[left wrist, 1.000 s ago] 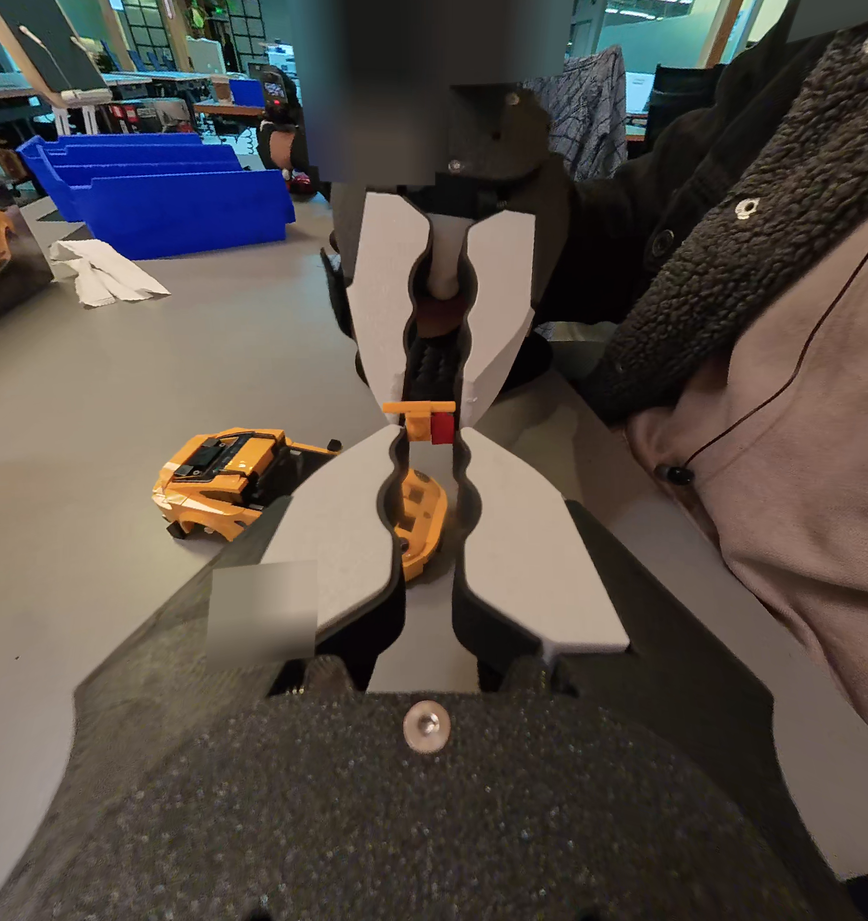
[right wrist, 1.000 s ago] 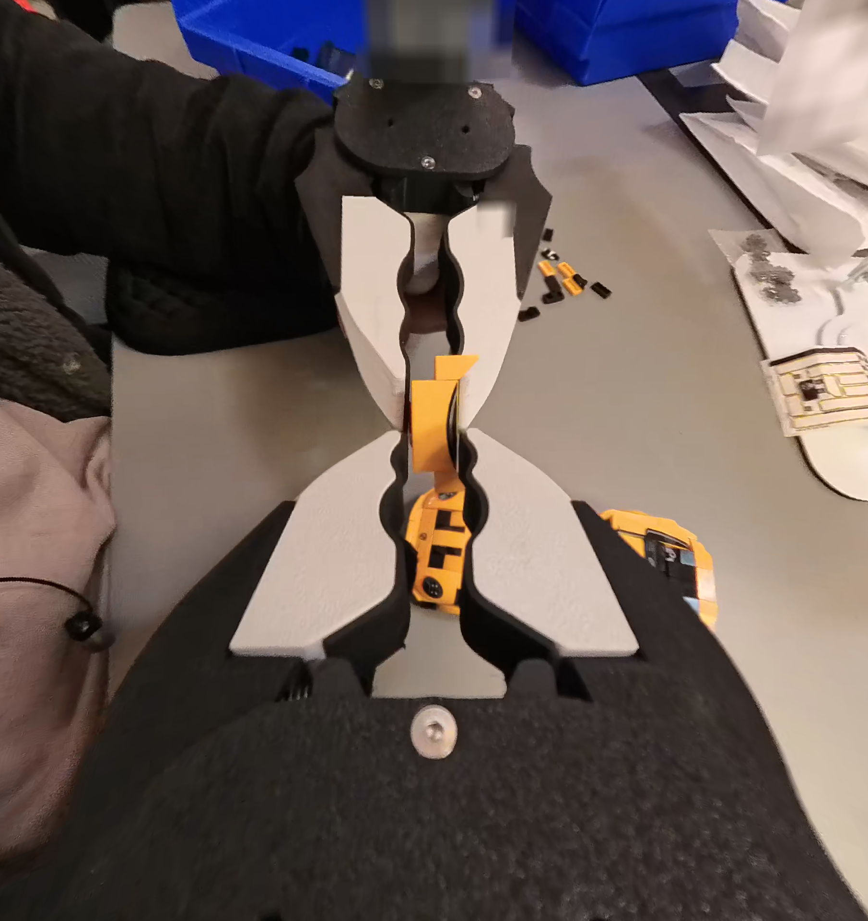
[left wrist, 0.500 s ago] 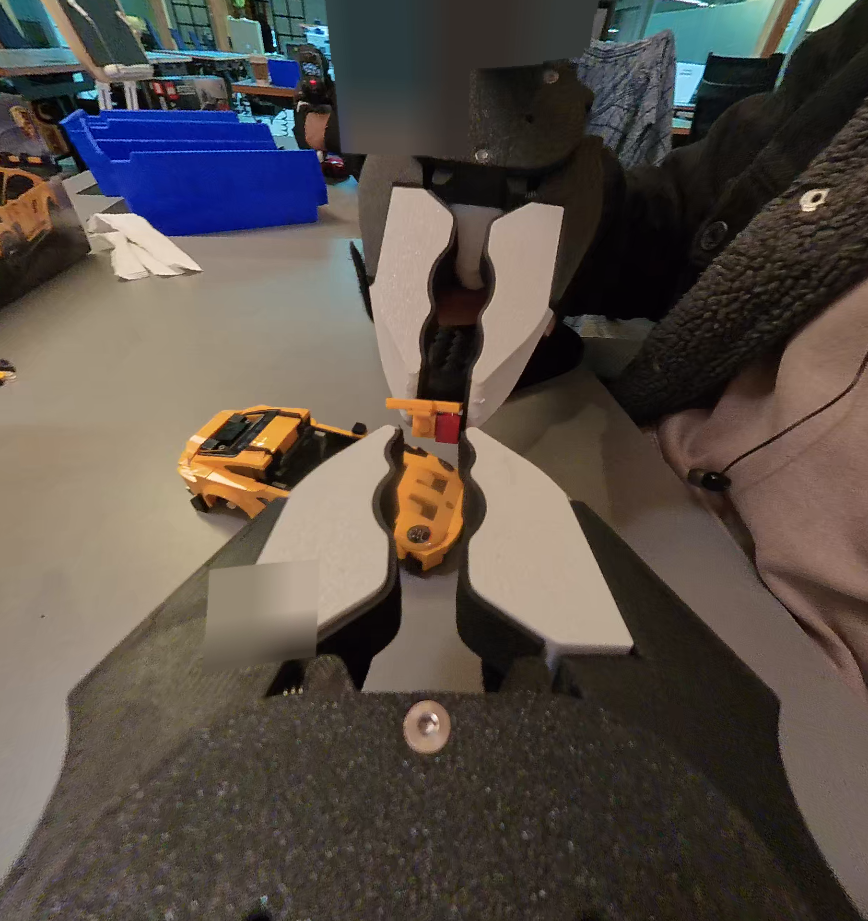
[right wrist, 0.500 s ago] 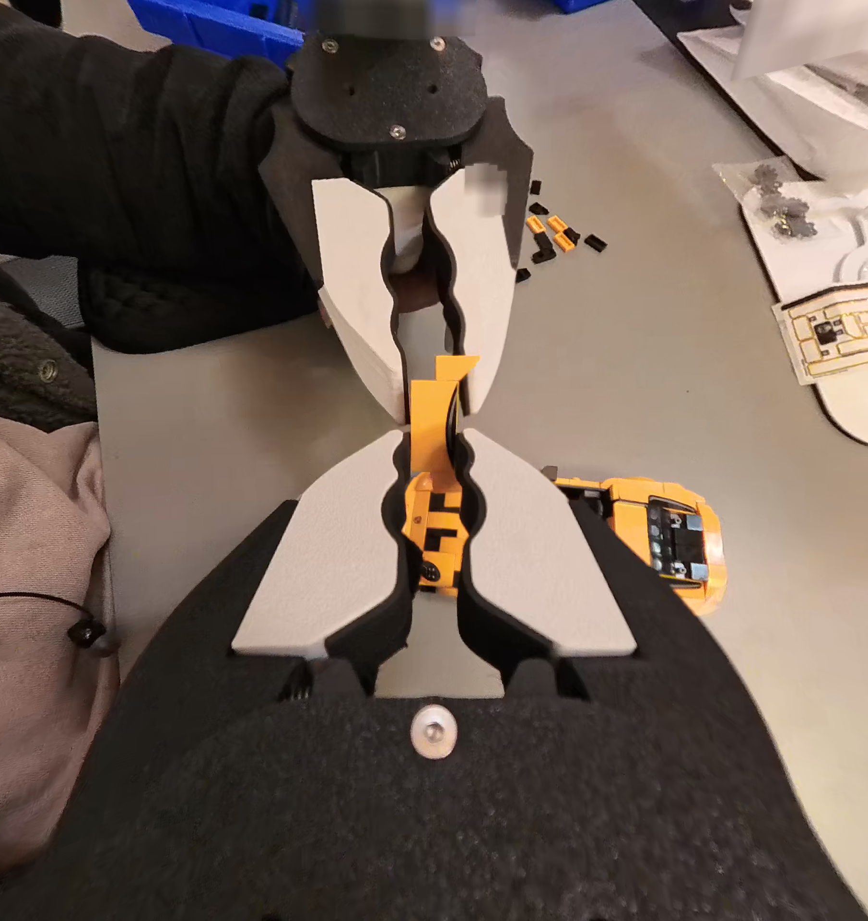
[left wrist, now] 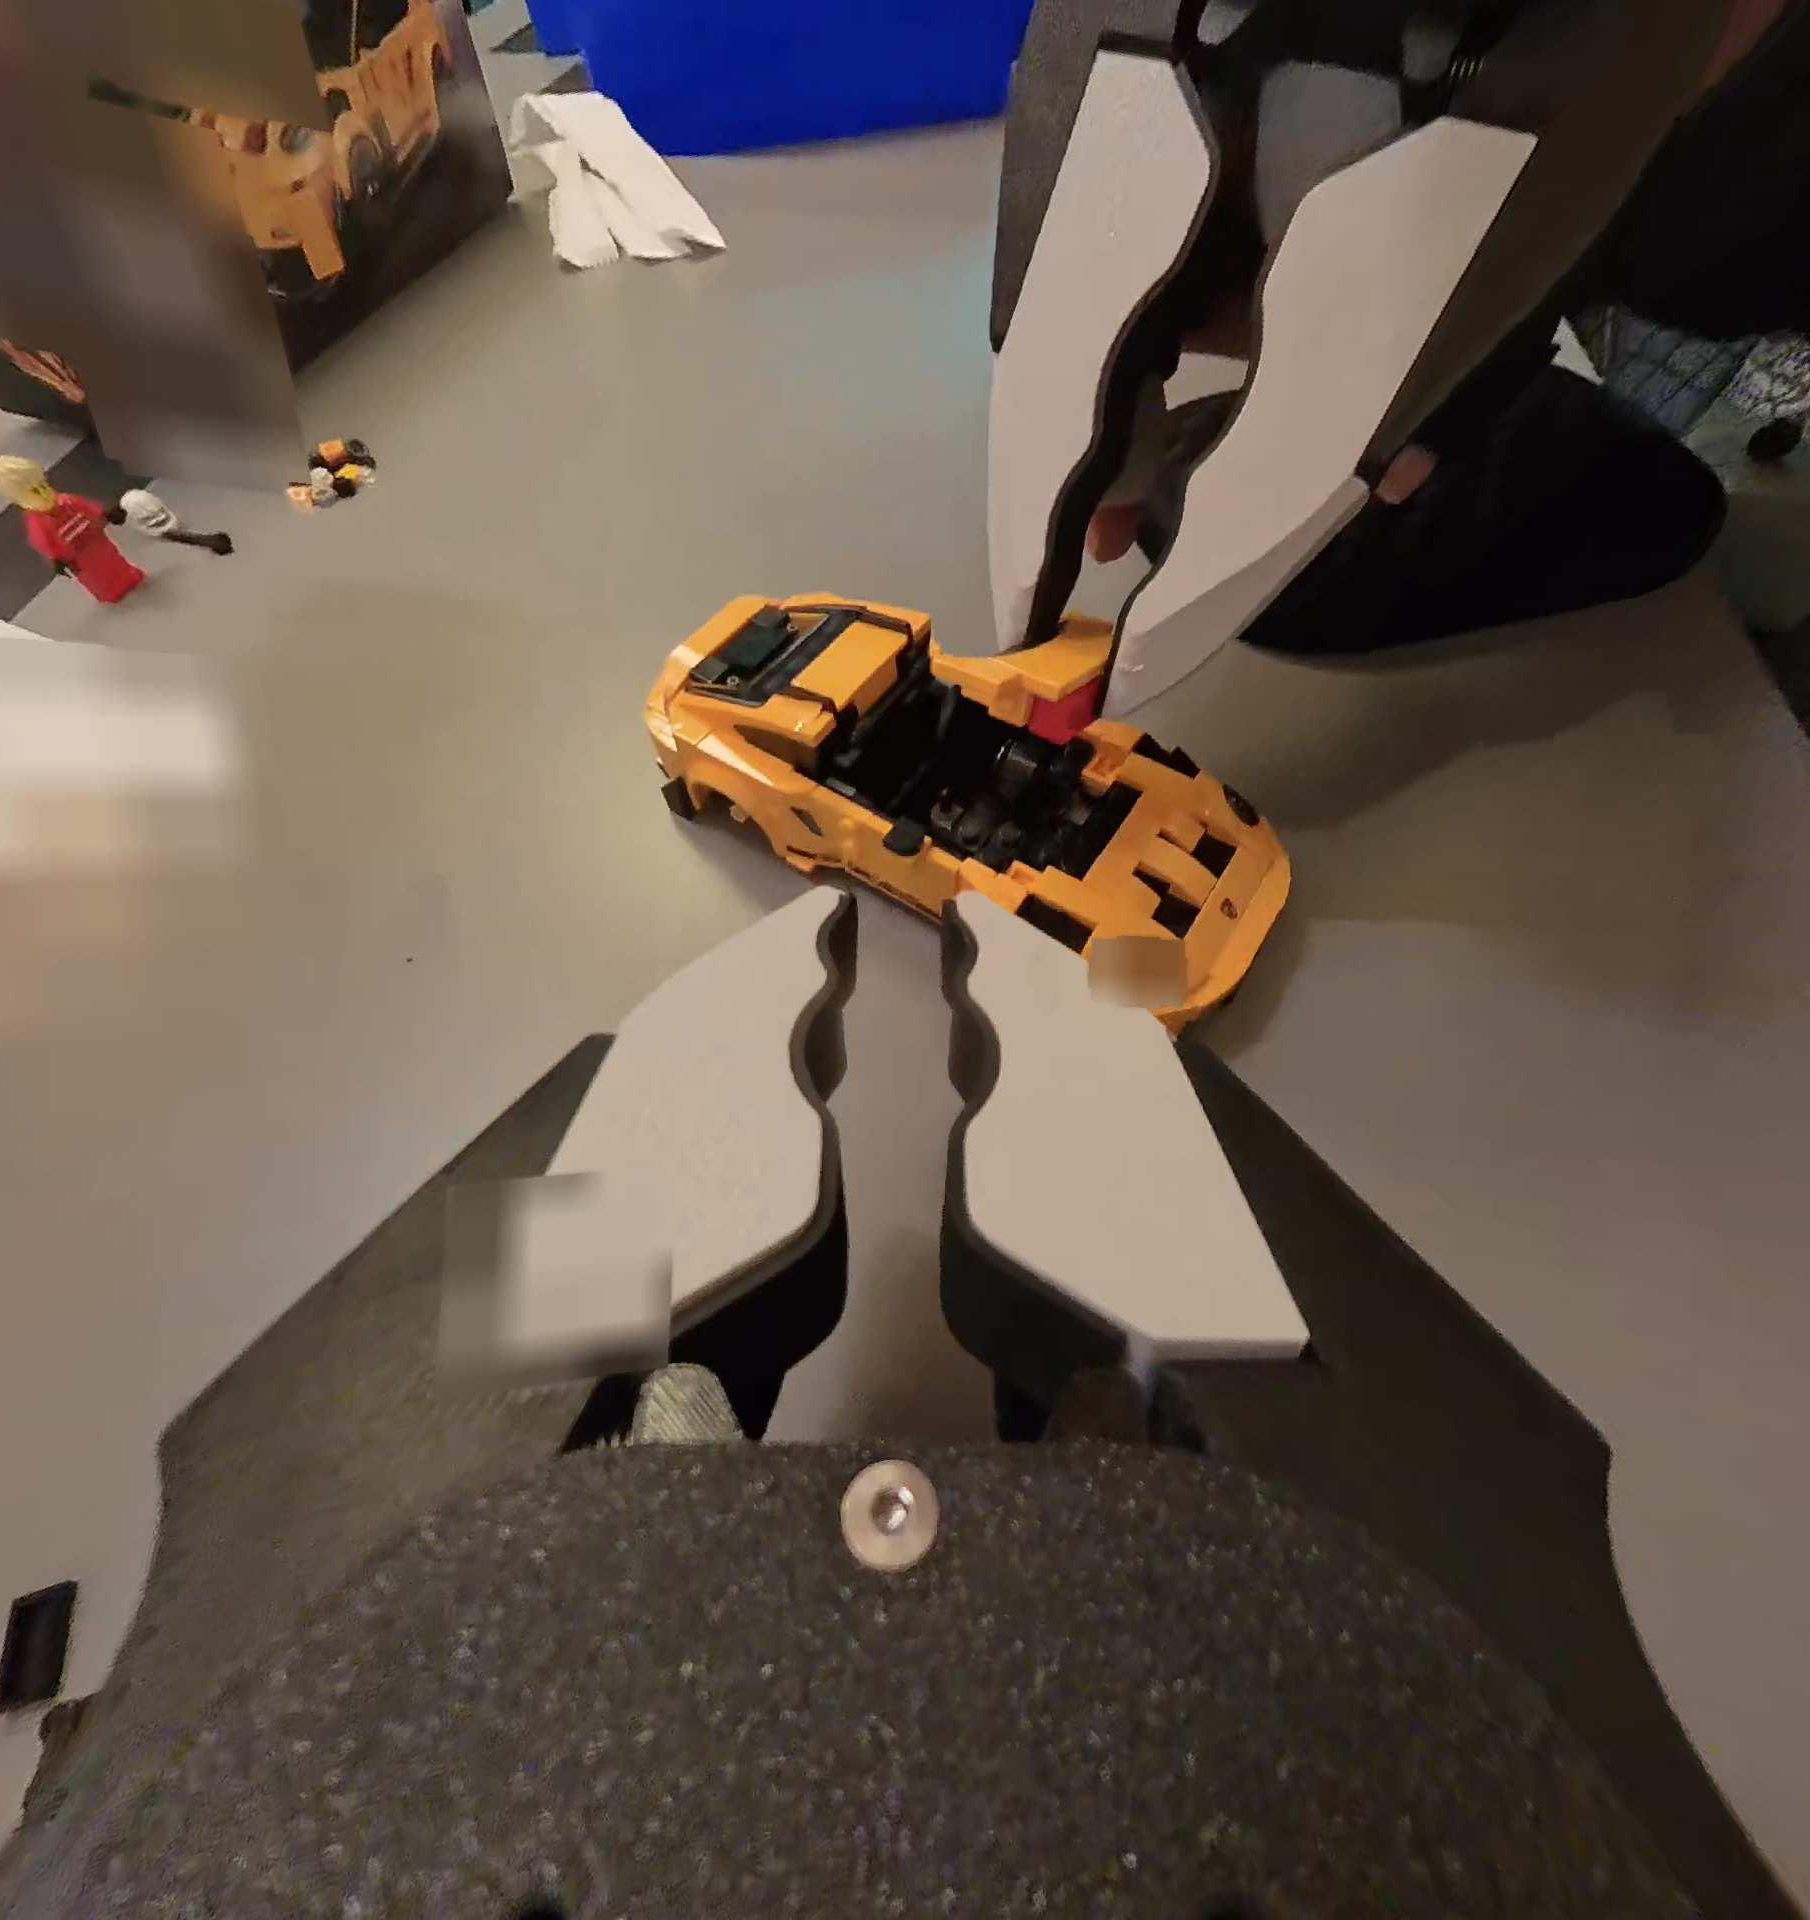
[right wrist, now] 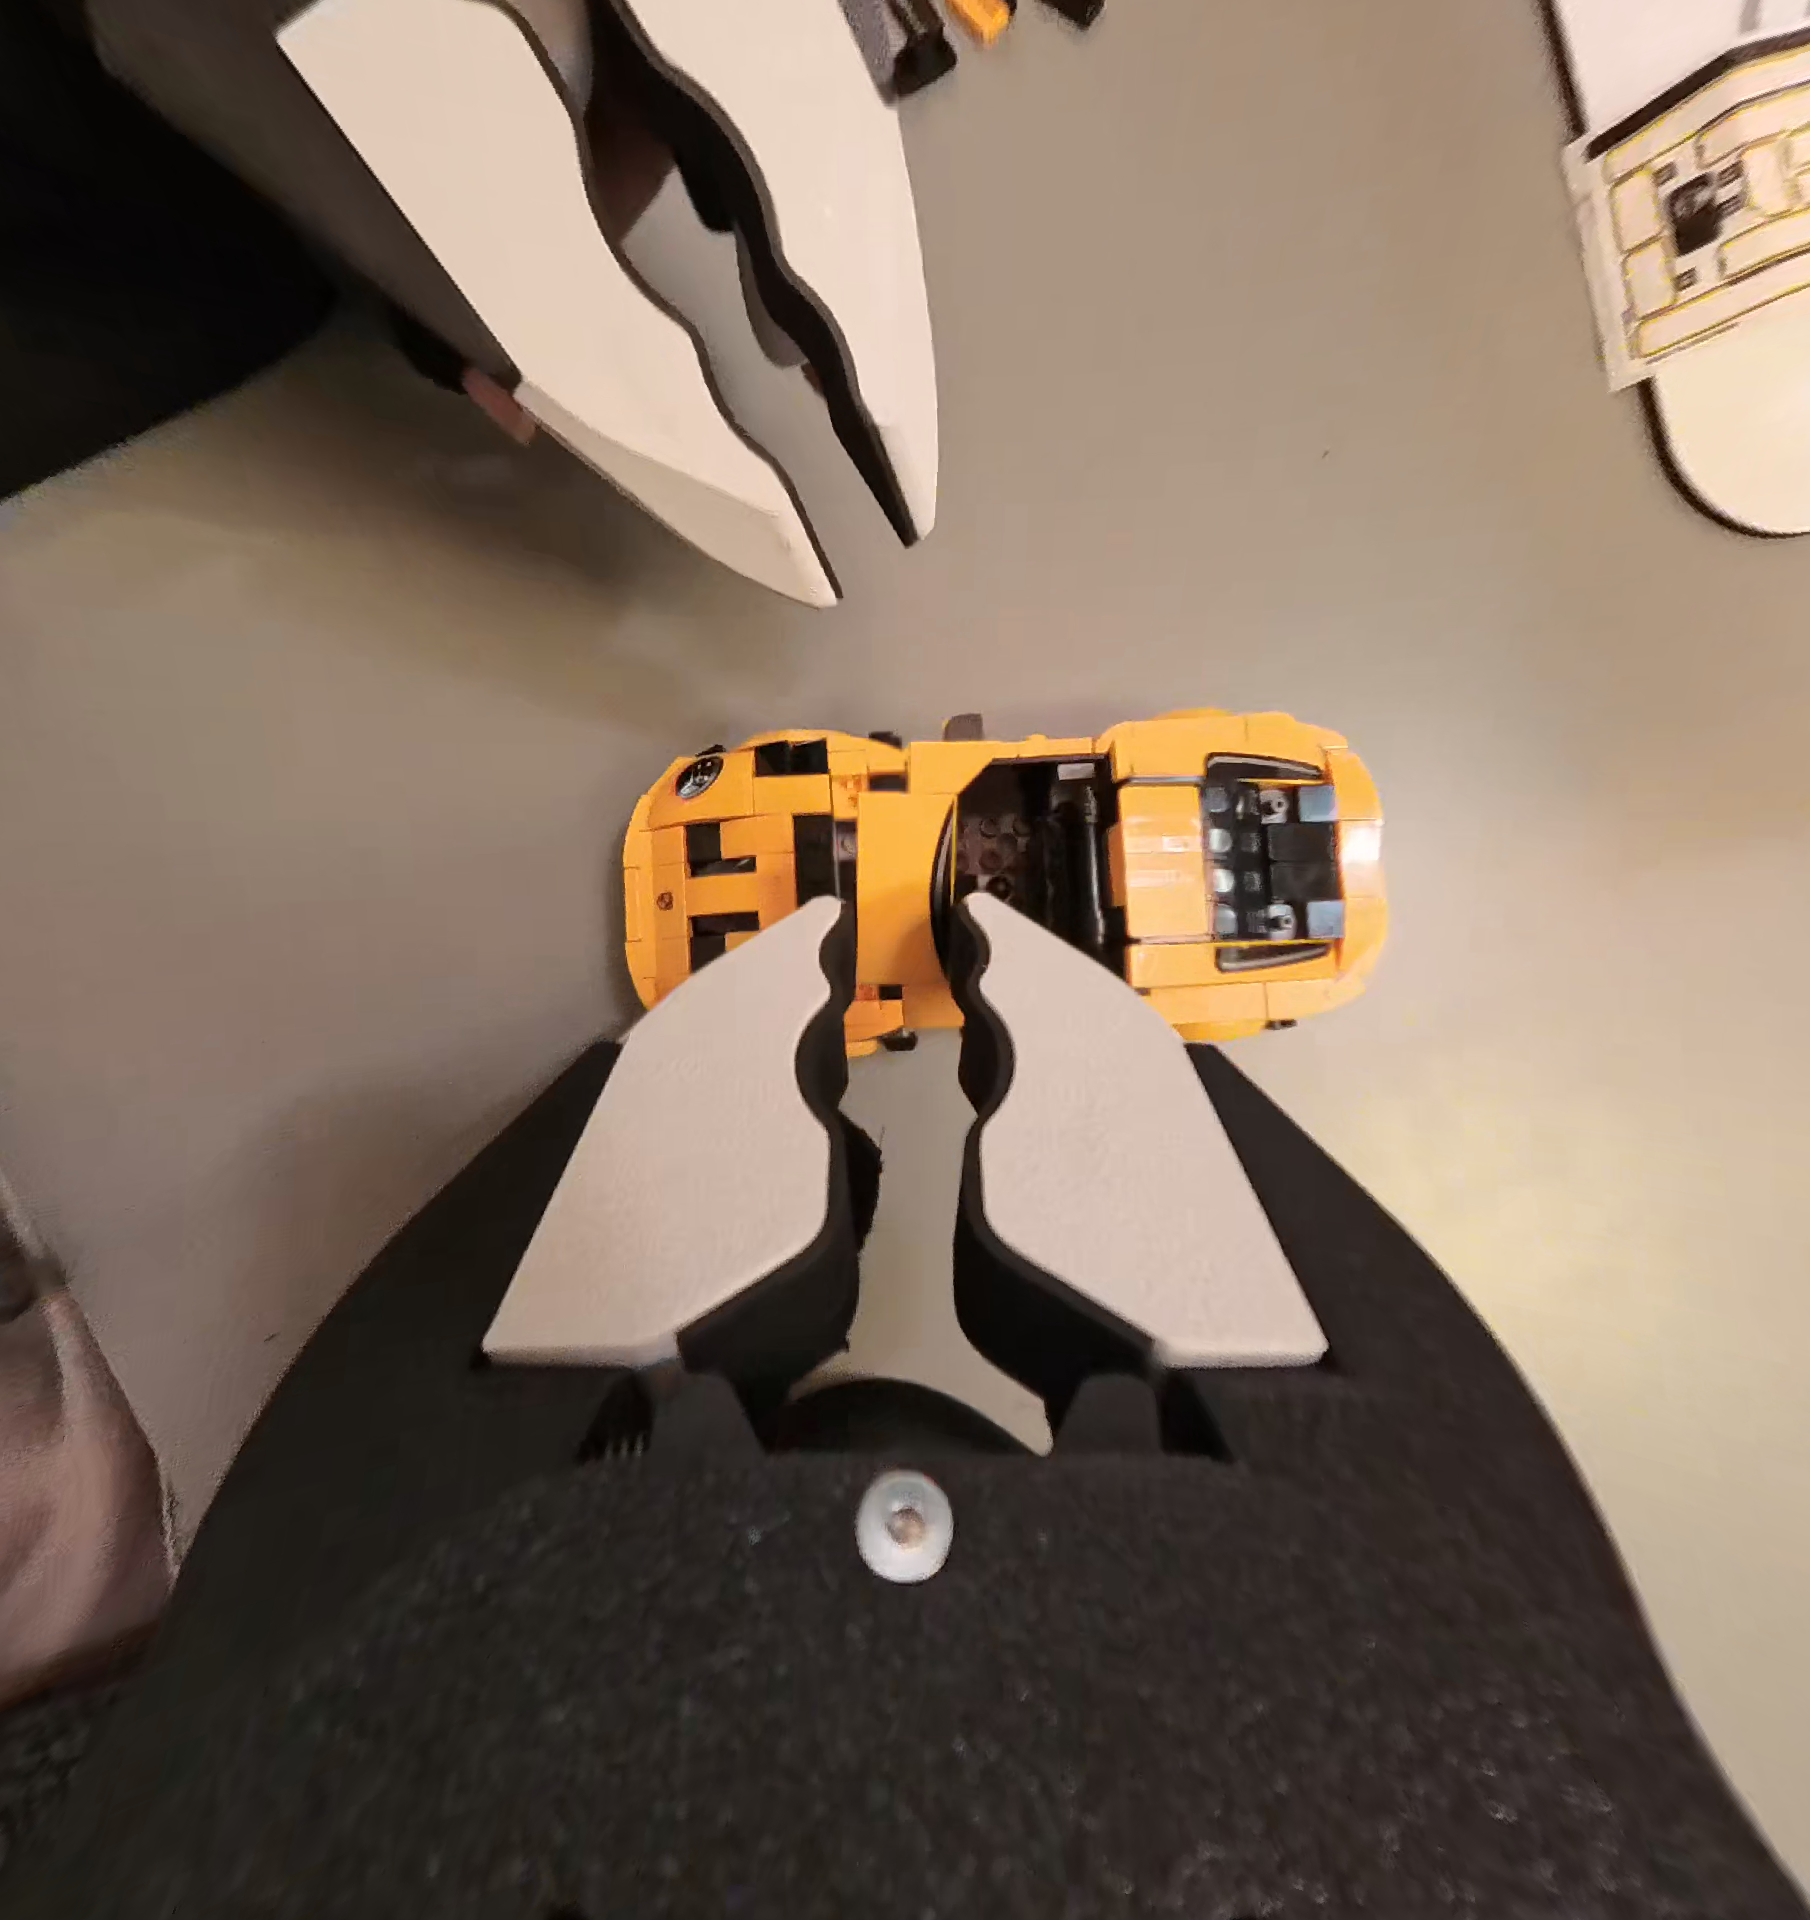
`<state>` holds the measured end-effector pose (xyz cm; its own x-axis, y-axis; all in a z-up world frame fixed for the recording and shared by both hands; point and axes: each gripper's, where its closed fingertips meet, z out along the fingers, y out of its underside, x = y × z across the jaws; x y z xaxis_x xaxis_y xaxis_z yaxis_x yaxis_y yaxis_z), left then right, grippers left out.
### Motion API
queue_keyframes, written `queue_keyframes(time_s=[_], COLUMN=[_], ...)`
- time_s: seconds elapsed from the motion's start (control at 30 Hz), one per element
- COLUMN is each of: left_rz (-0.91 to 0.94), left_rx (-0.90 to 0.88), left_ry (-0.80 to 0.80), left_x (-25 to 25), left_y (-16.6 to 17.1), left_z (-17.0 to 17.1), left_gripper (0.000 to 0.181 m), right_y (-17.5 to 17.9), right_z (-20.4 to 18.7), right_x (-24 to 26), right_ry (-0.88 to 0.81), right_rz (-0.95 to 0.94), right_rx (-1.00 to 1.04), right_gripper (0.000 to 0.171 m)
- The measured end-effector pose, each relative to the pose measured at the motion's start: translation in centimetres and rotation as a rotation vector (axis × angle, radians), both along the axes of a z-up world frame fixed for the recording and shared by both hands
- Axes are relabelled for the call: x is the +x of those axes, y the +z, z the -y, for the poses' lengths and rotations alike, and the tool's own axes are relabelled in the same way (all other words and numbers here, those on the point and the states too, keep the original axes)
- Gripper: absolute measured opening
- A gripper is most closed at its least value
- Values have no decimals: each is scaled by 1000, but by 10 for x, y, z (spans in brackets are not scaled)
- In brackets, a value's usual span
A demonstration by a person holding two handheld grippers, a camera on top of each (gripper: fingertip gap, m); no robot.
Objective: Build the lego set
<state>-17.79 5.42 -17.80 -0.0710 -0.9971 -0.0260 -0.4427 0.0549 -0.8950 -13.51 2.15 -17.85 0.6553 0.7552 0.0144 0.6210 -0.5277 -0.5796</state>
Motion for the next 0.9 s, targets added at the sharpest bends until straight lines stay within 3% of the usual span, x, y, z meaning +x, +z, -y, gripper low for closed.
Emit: queue_keyframes(time_s=[0.47, 0.9], left_rz=[-13, -38], left_rx=[66, 55], left_ry=[-53, -41], left_x=[4, 3], left_y=[-2, -10], left_z=[19, 15], left_gripper=[14, 14], right_y=[-23, -18], right_z=[2, 1], right_x=[-6, -6], right_ry=[67, 93], right_rz=[265, 168], right_rx=[-139, -224], right_gripper=[17, 24])
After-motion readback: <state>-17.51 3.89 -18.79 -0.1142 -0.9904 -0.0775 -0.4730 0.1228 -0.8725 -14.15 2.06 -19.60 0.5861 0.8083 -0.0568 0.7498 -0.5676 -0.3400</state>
